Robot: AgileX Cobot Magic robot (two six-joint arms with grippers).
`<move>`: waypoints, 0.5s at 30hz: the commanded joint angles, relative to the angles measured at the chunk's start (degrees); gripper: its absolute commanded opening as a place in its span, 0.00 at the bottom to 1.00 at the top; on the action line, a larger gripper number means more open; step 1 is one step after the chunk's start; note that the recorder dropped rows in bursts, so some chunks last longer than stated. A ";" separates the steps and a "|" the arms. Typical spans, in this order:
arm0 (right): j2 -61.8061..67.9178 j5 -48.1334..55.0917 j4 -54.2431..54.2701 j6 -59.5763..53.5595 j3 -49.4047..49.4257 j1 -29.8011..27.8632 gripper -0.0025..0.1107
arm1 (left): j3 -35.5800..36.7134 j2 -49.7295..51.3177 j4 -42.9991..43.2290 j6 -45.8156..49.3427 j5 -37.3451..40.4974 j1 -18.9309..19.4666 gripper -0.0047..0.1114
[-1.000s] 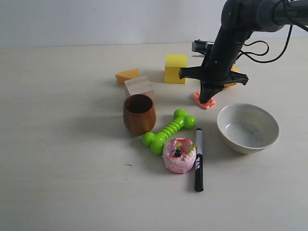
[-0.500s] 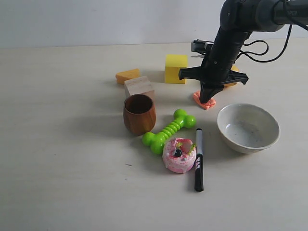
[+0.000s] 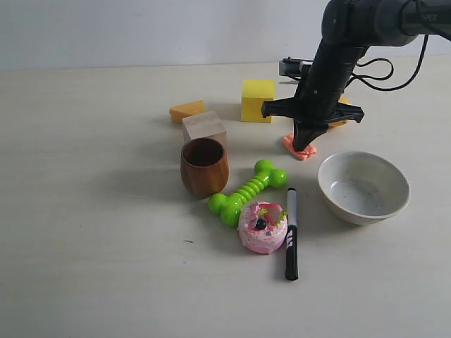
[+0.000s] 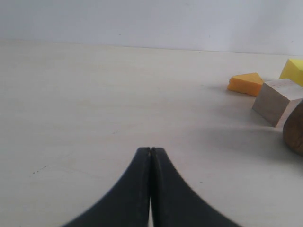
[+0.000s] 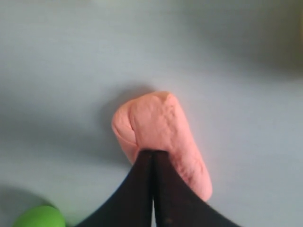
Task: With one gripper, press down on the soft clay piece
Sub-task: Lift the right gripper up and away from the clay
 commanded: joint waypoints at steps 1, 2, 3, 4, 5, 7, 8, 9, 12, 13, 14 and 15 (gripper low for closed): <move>-1.00 2.37 -1.18 -0.58 0.92 0.24 0.02 | -0.20 -0.34 -0.20 0.21 -0.54 0.21 0.04; -1.15 2.37 -1.18 -0.58 0.92 0.24 0.02 | -0.20 -0.34 -0.20 0.21 -0.54 0.21 0.04; -1.27 2.37 -1.18 -0.58 0.92 0.24 0.02 | -0.20 -0.34 -0.20 0.21 -0.54 0.21 0.04; -1.39 2.37 -1.18 -0.58 0.92 0.24 0.02 | -0.20 -0.34 -0.20 0.21 -0.54 0.21 0.04; -1.53 2.37 -1.18 -0.58 0.92 0.24 0.02 | -0.20 -0.34 -0.20 0.21 -0.54 0.21 0.04; -1.76 2.37 -1.18 -0.58 0.92 0.24 0.02 | -0.20 -0.34 -0.20 0.21 -0.54 0.21 0.04; -1.87 2.37 -1.18 -0.58 0.92 0.24 0.02 | -0.20 -0.34 -0.20 0.21 -0.54 0.21 0.04; -1.87 2.37 -1.18 -0.58 0.92 0.24 0.02 | -0.20 -0.34 -0.20 0.21 -0.54 0.21 0.04; -2.29 1.90 -0.81 -1.17 0.92 0.24 0.02 | -0.20 -0.34 -0.20 0.21 -0.54 0.21 0.04; -2.40 1.68 -0.71 -1.18 0.92 0.24 0.02 | -0.20 -0.34 -0.20 0.21 -0.54 0.21 0.04; -2.52 1.41 -0.58 -1.33 0.92 0.24 0.02 | -0.20 -0.34 -0.20 0.21 -0.54 0.21 0.04; -2.51 1.02 -0.09 -1.62 0.92 0.24 0.02 | -0.20 -0.34 -0.20 0.21 -0.54 0.21 0.04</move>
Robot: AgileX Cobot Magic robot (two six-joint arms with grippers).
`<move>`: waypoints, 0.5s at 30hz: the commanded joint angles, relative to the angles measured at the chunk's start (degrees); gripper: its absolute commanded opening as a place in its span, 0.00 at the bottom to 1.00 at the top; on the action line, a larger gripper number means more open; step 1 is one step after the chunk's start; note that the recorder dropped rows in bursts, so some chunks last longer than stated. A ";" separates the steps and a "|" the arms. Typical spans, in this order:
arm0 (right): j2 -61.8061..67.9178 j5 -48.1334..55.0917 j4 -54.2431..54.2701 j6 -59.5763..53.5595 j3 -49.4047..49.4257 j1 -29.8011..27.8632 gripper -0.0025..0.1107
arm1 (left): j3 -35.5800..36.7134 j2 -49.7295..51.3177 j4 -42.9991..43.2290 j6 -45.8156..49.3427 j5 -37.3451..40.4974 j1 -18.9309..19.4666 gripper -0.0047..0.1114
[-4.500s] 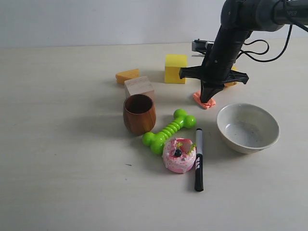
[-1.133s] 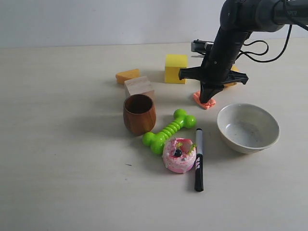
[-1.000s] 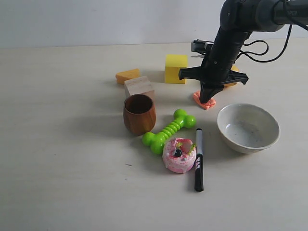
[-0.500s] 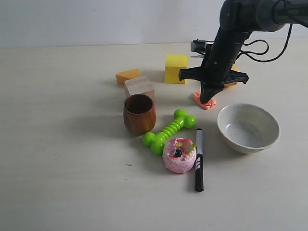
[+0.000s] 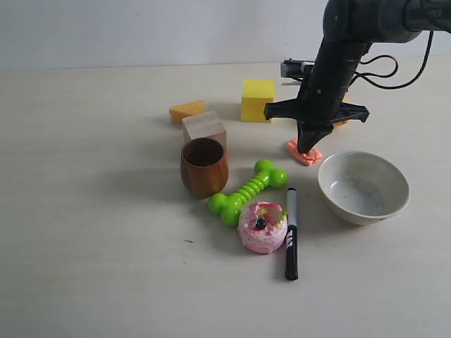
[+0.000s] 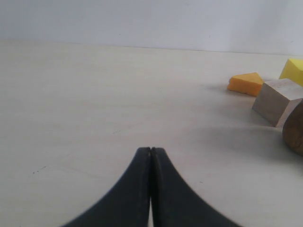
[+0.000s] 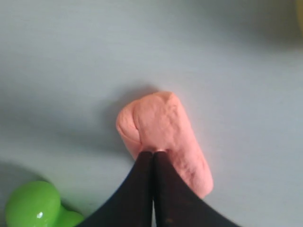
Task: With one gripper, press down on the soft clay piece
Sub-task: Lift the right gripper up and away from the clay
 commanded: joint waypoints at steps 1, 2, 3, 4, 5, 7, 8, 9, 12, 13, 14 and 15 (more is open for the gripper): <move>-1.09 -1.16 1.07 -1.77 0.19 0.11 0.02 | -0.20 -0.34 -0.20 0.21 -0.54 0.21 0.04; -1.09 -1.18 1.21 -1.93 0.19 0.11 0.02 | -0.20 -0.34 -0.20 0.21 -0.54 0.21 0.04; -1.09 -1.37 1.18 -1.91 0.19 0.11 0.02 | -0.20 -0.34 -0.20 0.21 -0.54 0.21 0.04; -1.09 -1.40 1.28 -1.91 0.19 0.11 0.02 | -0.20 -0.34 -0.20 0.21 -0.54 0.21 0.04; -1.09 -1.40 1.28 -1.91 0.19 0.11 0.02 | -0.20 -0.34 -0.20 0.21 -0.54 0.21 0.04; -1.33 -1.40 1.24 -1.91 0.19 0.11 0.02 | -0.20 -0.34 -0.20 0.21 -0.54 0.21 0.04; -1.61 -1.40 1.24 -2.15 0.19 0.11 0.02 | -0.20 -0.34 -0.20 0.21 -0.54 0.21 0.04; -1.86 -1.55 1.24 -2.29 0.19 0.11 0.02 | -0.20 -0.34 -0.20 0.21 -0.54 0.21 0.04; -3.76 -2.58 3.33 -5.46 0.19 0.11 0.02 | -0.20 -0.34 -0.20 0.21 -0.54 0.21 0.04; -4.56 -3.16 3.85 -6.35 0.19 0.11 0.02 | -0.20 -0.34 -0.20 0.21 -0.54 0.21 0.04; -5.47 -4.07 3.88 -6.35 0.19 0.11 0.02 | -0.20 -0.34 -0.20 0.21 -0.54 0.21 0.04; -6.23 -4.46 3.88 -6.35 0.19 0.11 0.02 | -0.20 -0.34 -0.20 0.21 -0.54 0.21 0.04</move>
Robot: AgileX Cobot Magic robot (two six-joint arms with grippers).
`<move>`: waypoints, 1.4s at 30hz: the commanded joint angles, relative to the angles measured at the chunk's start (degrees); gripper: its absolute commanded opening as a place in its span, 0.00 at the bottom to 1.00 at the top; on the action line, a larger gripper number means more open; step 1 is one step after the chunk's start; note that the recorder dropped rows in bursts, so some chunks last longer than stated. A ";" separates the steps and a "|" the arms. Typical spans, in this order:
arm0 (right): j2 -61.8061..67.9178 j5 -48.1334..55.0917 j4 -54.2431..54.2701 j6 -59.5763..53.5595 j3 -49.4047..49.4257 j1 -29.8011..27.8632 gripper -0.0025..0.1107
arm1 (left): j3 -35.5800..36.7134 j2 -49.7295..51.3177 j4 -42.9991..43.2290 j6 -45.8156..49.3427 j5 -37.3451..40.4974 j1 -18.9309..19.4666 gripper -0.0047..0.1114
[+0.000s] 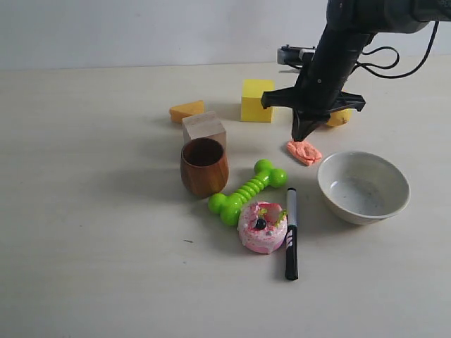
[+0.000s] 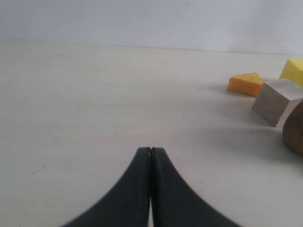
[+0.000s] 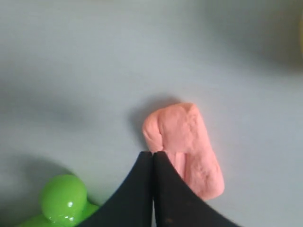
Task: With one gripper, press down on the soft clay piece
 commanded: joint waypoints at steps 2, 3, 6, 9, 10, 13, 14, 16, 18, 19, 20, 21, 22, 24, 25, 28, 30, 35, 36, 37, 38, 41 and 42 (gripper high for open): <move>-5.54 -3.36 1.21 -1.95 0.10 0.11 0.02 | -0.20 -0.34 -0.20 0.21 -0.54 0.21 0.04; -6.50 -3.53 1.21 -1.95 0.10 0.11 0.02 | -0.20 -0.34 -0.20 0.21 -0.54 0.21 0.04; -9.25 -5.02 1.66 -4.04 1.08 0.11 0.02 | -0.20 -0.34 -0.20 0.21 -0.54 0.21 0.04; -13.09 -10.02 4.83 -8.09 6.38 0.11 0.02 | -0.20 -0.34 -0.20 0.21 -0.54 0.21 0.04; -14.63 -12.24 5.56 -8.50 9.04 0.11 0.02 | -0.20 -0.34 -0.20 0.21 -0.54 0.21 0.04; -19.60 -19.50 5.70 -8.50 17.53 0.11 0.02 | -0.20 -0.34 -0.20 0.21 -0.54 0.21 0.04; -21.66 -21.81 5.70 -8.50 21.25 0.11 0.02 | -0.20 -0.34 -0.20 0.21 -0.54 0.21 0.04; -26.21 -25.48 5.79 -8.50 26.48 0.11 0.02 | -0.20 -0.34 -0.20 0.21 -0.54 0.21 0.04; -31.08 -28.59 5.79 -8.38 31.44 0.11 0.02 | -0.20 -0.34 -0.20 0.21 -0.54 0.21 0.04; -32.91 -29.07 5.65 -8.38 32.91 0.11 0.02 | -0.20 -0.34 -0.20 0.21 -0.54 0.21 0.04; -35.13 -29.07 5.20 -8.38 34.22 0.11 0.02 | -0.20 -0.34 -0.20 0.21 -0.54 0.21 0.04; -37.20 -28.57 4.52 -8.38 35.05 0.11 0.02 | -0.20 -0.34 -0.20 0.21 -0.54 0.21 0.04; -38.75 -27.81 4.10 -8.38 35.36 0.11 0.02 | -0.20 -0.34 -0.20 0.21 -0.54 0.21 0.04; -42.40 -26.09 3.63 -8.38 35.36 0.11 0.02 | -0.20 -0.34 -0.20 0.21 -0.54 0.21 0.04; -44.07 -25.80 3.77 -8.38 35.36 0.11 0.02 | -0.20 -0.34 -0.20 0.21 -0.54 0.21 0.04; -48.09 -27.78 3.77 -8.38 35.36 0.11 0.02 | -0.20 -0.34 -0.20 0.21 -0.54 0.21 0.04; -50.36 -30.46 3.77 -8.38 35.36 0.11 0.02 | -0.20 -0.34 -0.20 0.21 -0.54 0.21 0.04; -54.42 -35.08 0.53 -8.38 35.36 0.11 0.02 | -0.20 -0.34 -0.20 0.21 -0.54 0.21 0.04; -55.17 -34.60 -0.82 -8.38 35.36 0.11 0.02 | -0.20 -0.34 -0.20 0.21 -0.54 0.21 0.04; -55.95 -33.74 -1.98 -8.38 35.36 0.11 0.02 | -0.20 -0.34 -0.20 0.21 -0.54 0.21 0.04; -56.53 -32.73 -2.94 -8.38 35.36 0.11 0.02 | -0.20 -0.34 -0.20 0.21 -0.54 0.21 0.04; -58.25 -29.50 -8.30 -3.64 35.36 0.11 0.02 | -0.20 -0.34 -0.20 0.21 -0.54 0.21 0.04; -58.69 -28.38 -11.09 -0.56 35.36 0.11 0.02 | -0.20 -0.34 -0.20 0.21 -0.54 0.21 0.04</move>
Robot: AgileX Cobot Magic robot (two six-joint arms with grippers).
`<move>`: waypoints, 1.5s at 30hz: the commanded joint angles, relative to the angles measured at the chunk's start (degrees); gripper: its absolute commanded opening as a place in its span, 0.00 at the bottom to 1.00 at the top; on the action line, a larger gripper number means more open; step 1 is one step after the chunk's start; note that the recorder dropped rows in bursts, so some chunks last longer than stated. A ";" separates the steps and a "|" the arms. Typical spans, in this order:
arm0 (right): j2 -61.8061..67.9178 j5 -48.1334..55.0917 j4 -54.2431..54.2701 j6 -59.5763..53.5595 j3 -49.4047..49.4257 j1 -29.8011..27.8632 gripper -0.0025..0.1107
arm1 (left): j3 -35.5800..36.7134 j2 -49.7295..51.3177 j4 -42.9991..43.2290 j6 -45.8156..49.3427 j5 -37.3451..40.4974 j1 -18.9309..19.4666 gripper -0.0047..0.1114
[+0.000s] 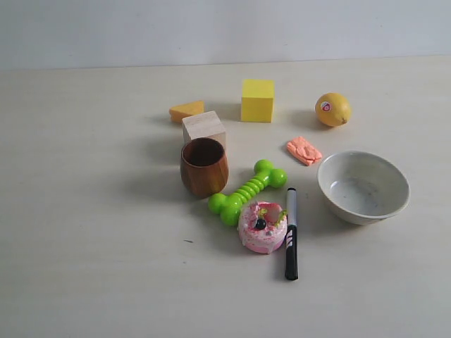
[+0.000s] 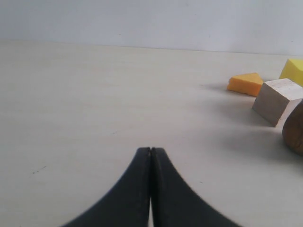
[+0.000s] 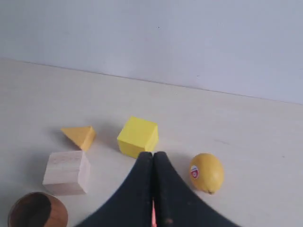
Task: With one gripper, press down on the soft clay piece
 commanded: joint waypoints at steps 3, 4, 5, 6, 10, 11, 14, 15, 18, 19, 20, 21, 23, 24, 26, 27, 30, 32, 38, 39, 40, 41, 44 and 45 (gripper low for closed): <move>-3.88 6.30 -16.47 15.42 0.53 -0.42 0.02 | -0.20 -0.34 -0.20 0.21 -0.54 0.21 0.04; -4.75 7.12 -18.20 17.26 0.53 -1.02 0.02 | -0.20 -0.34 -0.20 0.21 -0.54 0.21 0.04; -5.78 7.45 -18.57 17.93 0.53 -1.85 0.02 | -0.20 -0.34 -0.20 0.21 -0.54 0.21 0.04; -8.30 7.58 -18.03 17.94 0.77 -4.05 0.02 | -0.20 -0.34 -0.20 0.21 -0.54 0.21 0.04; -17.33 4.64 -17.23 17.94 6.66 -12.78 0.02 | -0.20 -0.34 -0.20 0.21 -0.54 0.21 0.04; -18.93 4.64 -16.94 17.83 8.12 -14.58 0.02 | -0.20 -0.34 -0.20 0.21 -0.54 0.21 0.04; -26.33 4.27 -16.72 17.29 15.93 -22.62 0.02 | -0.20 -0.34 -0.20 0.21 -0.54 0.21 0.04; -29.22 3.35 -16.72 17.18 19.17 -25.20 0.02 | -0.20 -0.34 -0.20 0.21 -0.54 0.21 0.04; -35.11 0.31 -16.72 17.01 25.60 -28.06 0.02 | -0.20 -0.34 -0.20 0.21 -0.54 0.21 0.04; -37.50 -0.68 -16.55 17.01 27.97 -28.84 0.02 | -0.20 -0.34 -0.20 0.21 -0.54 0.21 0.04; -39.94 -1.73 -16.55 17.01 30.35 -29.47 0.02 | -0.20 -0.34 -0.20 0.21 -0.54 0.21 0.04; -43.20 -3.41 -16.55 17.31 33.67 -29.92 0.02 | -0.20 -0.34 -0.20 0.21 -0.54 0.21 0.04; -46.73 -5.99 -16.42 17.18 37.79 -29.92 0.02 | -0.20 -0.34 -0.20 0.21 -0.54 0.21 0.04; -47.80 -7.18 -16.42 17.18 39.51 -29.92 0.02 | -0.20 -0.34 -0.20 0.21 -0.54 0.21 0.04; -48.29 -8.48 -16.05 17.30 42.38 -29.92 0.02 | -0.20 -0.34 -0.20 0.21 -0.54 0.21 0.04; -48.29 -8.96 -15.84 17.30 43.03 -29.92 0.02 | -0.20 -0.34 -0.20 0.21 -0.54 0.21 0.04; -48.29 -12.13 -14.85 17.30 45.32 -29.92 0.02 | -0.20 -0.34 -0.20 0.21 -0.54 0.21 0.04; -48.29 -14.90 -13.55 17.42 46.88 -29.92 0.02 | -0.20 -0.34 -0.20 0.21 -0.54 0.21 0.04; -48.86 -19.29 -9.21 17.26 51.00 -29.92 0.02 | -0.20 -0.34 -0.20 0.21 -0.54 0.21 0.04; -49.36 -19.29 -8.84 17.16 51.60 -29.92 0.02 | -0.20 -0.34 -0.20 0.21 -0.54 0.21 0.04; -50.49 -19.34 -8.84 17.16 52.58 -29.92 0.02 | -0.20 -0.34 -0.20 0.21 -0.54 0.21 0.04; -51.47 -19.44 -8.84 17.16 53.28 -29.92 0.02 | -0.20 -0.34 -0.20 0.21 -0.54 0.21 0.04; -55.81 -19.58 -8.48 17.16 56.23 -29.92 0.02 | -0.20 -0.34 -0.20 0.21 -0.54 0.21 0.04; -57.60 -19.58 -8.01 17.16 57.06 -29.92 0.02 | -0.20 -0.34 -0.20 0.21 -0.54 0.21 0.04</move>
